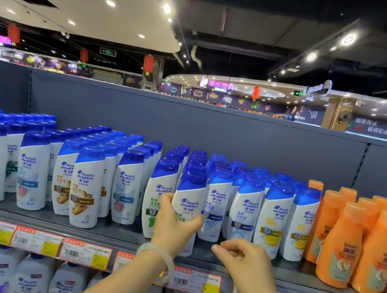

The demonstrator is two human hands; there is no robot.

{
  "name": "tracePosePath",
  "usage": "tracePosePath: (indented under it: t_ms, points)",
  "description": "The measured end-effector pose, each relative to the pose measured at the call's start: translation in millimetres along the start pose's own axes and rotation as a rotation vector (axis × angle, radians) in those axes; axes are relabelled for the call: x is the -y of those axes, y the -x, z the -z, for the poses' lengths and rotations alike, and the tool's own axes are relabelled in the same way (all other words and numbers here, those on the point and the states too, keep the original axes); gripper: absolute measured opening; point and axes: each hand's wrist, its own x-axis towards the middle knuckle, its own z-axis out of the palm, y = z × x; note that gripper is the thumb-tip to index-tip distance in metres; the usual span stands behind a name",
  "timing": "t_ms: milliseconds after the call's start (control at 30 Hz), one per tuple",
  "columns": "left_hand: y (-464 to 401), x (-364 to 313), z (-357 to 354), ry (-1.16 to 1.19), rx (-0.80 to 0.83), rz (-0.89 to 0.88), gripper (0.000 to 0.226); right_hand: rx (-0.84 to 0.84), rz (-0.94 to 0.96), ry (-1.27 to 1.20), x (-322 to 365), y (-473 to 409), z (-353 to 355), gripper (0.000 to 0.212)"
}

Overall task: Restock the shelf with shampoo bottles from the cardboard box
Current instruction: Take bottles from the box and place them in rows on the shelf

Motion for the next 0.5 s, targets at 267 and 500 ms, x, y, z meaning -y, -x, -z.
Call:
tracePosePath:
  t_ms: [267,500]
  points:
    - [11.4,2.3,2.1,-0.083,-0.067,-0.111,0.055,0.051,-0.005,0.024,-2.0,-3.3,-26.6,0.026]
    - [33.7,16.5,31.6,-0.264,-0.066,-0.144,0.059,0.017,0.053,0.103,2.7,-7.5,-42.5,0.049]
